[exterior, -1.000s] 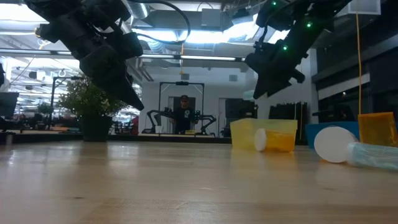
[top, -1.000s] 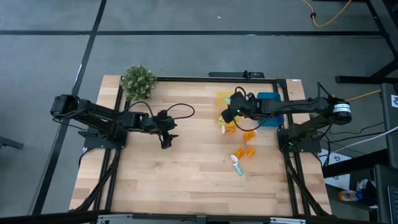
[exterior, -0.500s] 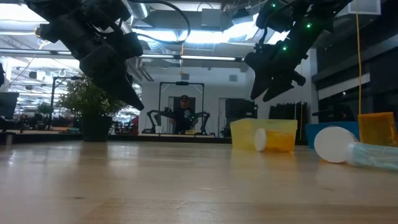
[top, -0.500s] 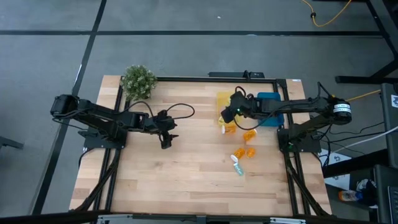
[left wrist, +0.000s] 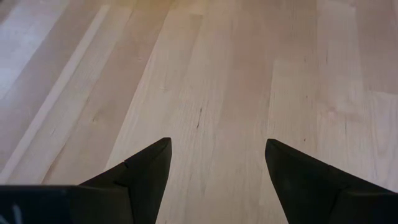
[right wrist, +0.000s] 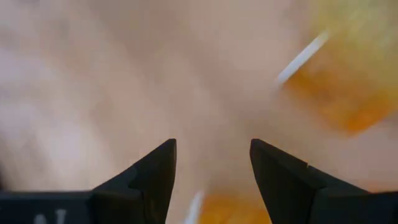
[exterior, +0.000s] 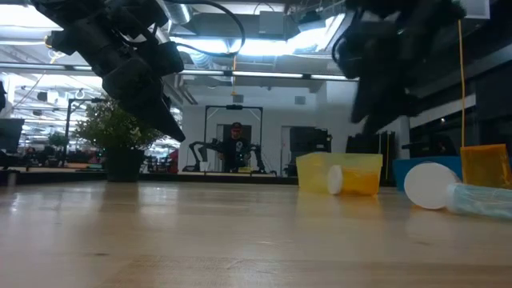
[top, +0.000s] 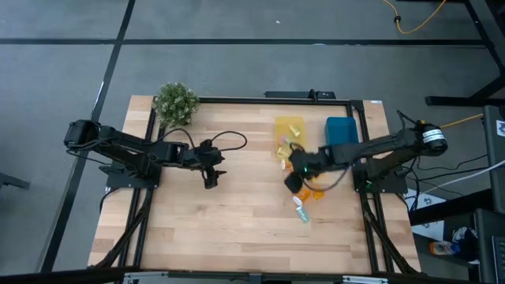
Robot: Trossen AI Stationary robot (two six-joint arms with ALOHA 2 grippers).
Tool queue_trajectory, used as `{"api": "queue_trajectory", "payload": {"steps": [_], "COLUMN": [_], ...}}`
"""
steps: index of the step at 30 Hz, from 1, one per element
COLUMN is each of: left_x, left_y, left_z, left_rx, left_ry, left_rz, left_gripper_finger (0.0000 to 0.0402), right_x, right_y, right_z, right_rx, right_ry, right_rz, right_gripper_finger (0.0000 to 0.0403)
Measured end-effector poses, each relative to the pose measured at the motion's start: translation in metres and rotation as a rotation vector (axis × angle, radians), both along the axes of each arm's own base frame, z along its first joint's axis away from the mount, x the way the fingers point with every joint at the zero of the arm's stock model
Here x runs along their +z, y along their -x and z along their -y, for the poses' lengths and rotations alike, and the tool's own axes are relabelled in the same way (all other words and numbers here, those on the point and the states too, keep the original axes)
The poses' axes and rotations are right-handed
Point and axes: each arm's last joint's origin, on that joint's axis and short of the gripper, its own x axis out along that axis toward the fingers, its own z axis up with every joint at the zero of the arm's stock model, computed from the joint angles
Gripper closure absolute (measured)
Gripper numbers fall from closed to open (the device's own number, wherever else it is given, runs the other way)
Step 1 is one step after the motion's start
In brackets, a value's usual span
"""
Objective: Pick and place medicine bottles into bin by pill shape (circle, oval)
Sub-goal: Put the small blue pill bottle into the yellow bin
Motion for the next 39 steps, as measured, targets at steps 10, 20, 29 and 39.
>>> {"api": "queue_trajectory", "payload": {"steps": [10, 20, 29, 39], "left_x": [0.000, 0.000, 0.000, 0.000], "left_y": [0.000, 0.000, 0.000, 0.000], "left_z": [0.000, 0.000, 0.000, 0.000], "left_rx": [0.000, 0.000, 0.000, 0.000], "left_ry": [0.000, 0.000, 0.000, 0.000], "left_rz": [0.000, -0.002, -0.005, -0.004], "left_gripper_finger": [0.0147, 0.0147, 0.0147, 0.0147], "right_x": [-0.010, -0.042, -0.067, -0.074], "right_y": [0.021, 0.019, 0.013, 0.014], "right_z": [-0.068, -0.090, -0.096, -0.095], "right_rx": [-0.081, -0.247, -0.154, -0.113], "right_ry": [-0.184, -0.224, -0.215, -0.161], "right_rz": [-0.138, -0.275, -0.372, -0.425], "right_gripper_finger": [0.0199, 0.0199, 0.0199, 0.0252]}}
